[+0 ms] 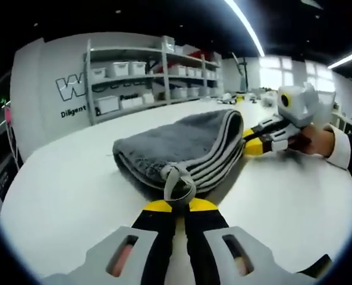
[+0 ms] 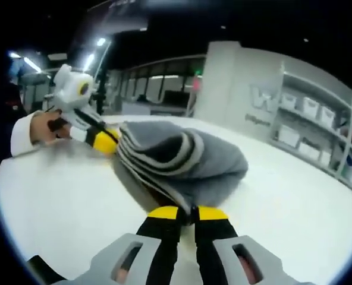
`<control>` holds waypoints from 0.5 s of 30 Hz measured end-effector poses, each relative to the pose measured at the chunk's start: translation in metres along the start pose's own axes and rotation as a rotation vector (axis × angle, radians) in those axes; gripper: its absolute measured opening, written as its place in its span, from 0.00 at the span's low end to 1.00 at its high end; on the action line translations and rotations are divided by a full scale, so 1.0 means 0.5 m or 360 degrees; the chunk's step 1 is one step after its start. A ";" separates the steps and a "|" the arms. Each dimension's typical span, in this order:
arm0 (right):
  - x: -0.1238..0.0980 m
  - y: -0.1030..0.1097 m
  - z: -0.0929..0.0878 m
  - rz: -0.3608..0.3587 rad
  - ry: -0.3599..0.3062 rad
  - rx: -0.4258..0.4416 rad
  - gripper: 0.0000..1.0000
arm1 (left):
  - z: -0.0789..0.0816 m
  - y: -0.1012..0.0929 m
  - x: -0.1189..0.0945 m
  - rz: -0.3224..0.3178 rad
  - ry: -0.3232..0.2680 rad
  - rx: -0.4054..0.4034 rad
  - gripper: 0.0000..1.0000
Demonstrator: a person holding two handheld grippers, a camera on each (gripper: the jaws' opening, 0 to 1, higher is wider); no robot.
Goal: Open the folded towel by lifting each exposed corner and separating the folded layers until the towel lies flat within the target outline without major curled edges
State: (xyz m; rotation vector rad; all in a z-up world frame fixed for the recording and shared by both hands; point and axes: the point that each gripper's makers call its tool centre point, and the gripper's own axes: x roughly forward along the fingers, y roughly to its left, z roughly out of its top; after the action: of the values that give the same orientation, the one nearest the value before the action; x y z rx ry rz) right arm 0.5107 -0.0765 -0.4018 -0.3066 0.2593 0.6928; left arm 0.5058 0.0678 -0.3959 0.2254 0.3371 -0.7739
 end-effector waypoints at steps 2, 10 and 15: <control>-0.002 0.006 0.000 0.0019 -0.0001 0.0008 0.03 | -0.005 -0.007 -0.009 -0.0027 0.0007 0.0012 0.05; -0.014 0.025 0.000 0.0113 0.0006 0.0023 0.03 | -0.009 -0.023 -0.030 -0.0067 0.0034 0.0094 0.05; -0.022 0.039 0.002 0.0153 0.0005 0.0011 0.03 | -0.013 -0.031 -0.043 -0.0096 0.0035 0.0079 0.05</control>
State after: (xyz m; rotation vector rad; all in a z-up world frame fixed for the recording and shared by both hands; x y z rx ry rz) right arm 0.4898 -0.0683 -0.4011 -0.2902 0.2804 0.7861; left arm 0.4791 0.0730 -0.3950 0.2718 0.3470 -0.8407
